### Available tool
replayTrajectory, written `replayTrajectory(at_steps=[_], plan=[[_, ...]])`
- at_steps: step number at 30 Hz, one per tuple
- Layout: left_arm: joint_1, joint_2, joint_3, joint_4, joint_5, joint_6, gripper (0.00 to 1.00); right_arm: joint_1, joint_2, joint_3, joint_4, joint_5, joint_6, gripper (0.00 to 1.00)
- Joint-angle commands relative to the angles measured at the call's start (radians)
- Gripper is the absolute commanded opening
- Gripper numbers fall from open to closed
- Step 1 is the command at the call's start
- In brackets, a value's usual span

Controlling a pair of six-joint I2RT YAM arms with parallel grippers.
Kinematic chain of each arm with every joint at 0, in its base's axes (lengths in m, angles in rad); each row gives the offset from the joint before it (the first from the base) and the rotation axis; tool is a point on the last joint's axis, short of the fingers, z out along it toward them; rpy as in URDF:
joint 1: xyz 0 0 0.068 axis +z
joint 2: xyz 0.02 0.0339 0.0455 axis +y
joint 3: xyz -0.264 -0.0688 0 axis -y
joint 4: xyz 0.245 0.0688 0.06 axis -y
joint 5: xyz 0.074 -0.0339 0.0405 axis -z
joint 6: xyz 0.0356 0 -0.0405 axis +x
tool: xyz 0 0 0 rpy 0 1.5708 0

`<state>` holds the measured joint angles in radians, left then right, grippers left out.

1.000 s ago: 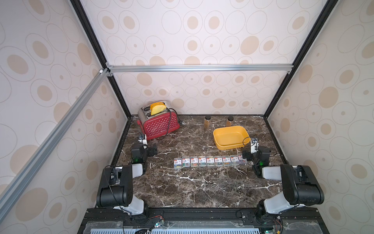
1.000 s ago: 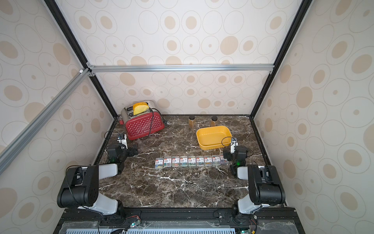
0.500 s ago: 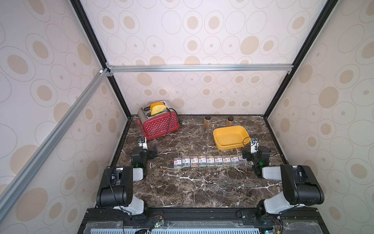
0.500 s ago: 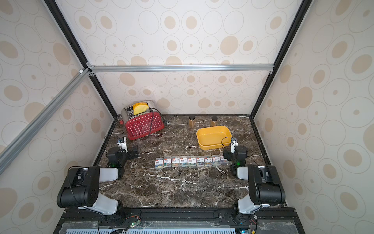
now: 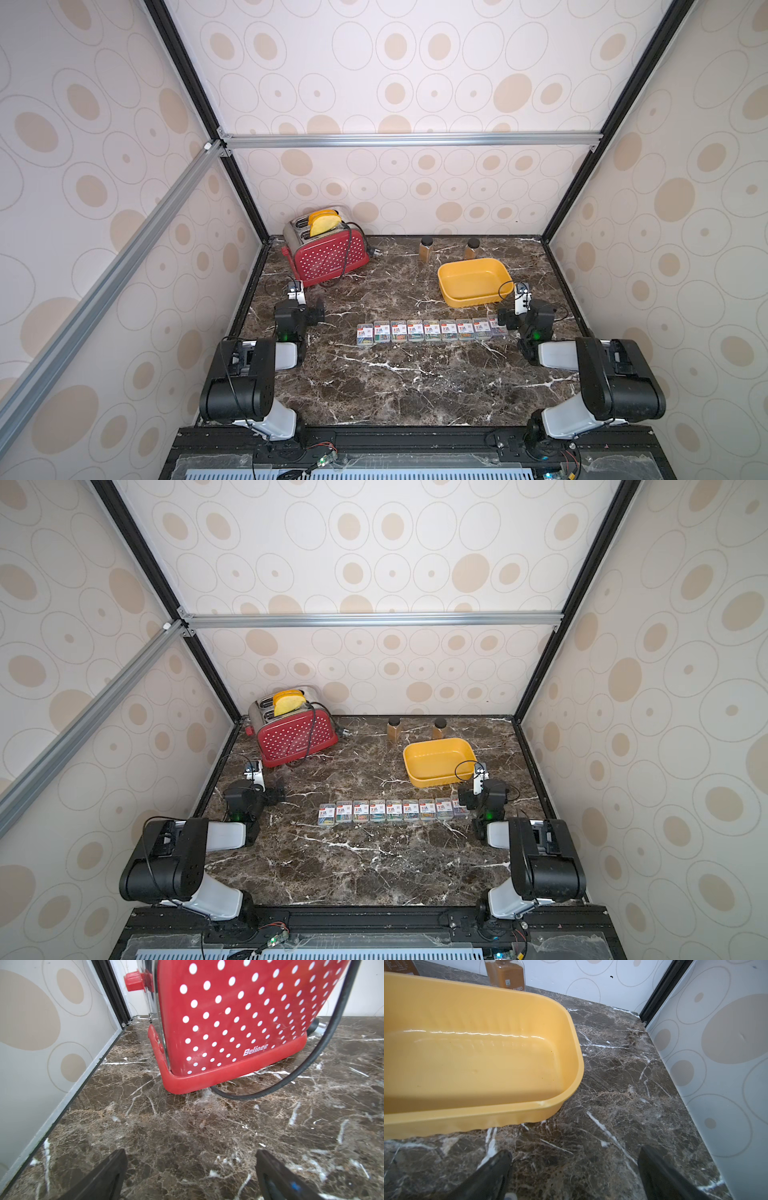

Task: Take the paper clips out of the storage box
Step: Reset both arms

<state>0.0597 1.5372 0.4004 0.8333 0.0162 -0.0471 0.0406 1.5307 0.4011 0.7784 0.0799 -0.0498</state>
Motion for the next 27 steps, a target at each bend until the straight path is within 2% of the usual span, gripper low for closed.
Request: replayTrajectory(at_steps=[1,27], plan=[[-0.002,0.002,0.023,0.004,-0.013,0.018,0.99,-0.003,0.006,0.018,0.013,-0.009,-0.003,1.0],[-0.011,0.002,0.024,0.001,-0.029,0.021,0.99,-0.004,0.006,0.017,0.013,-0.008,-0.005,0.99]])
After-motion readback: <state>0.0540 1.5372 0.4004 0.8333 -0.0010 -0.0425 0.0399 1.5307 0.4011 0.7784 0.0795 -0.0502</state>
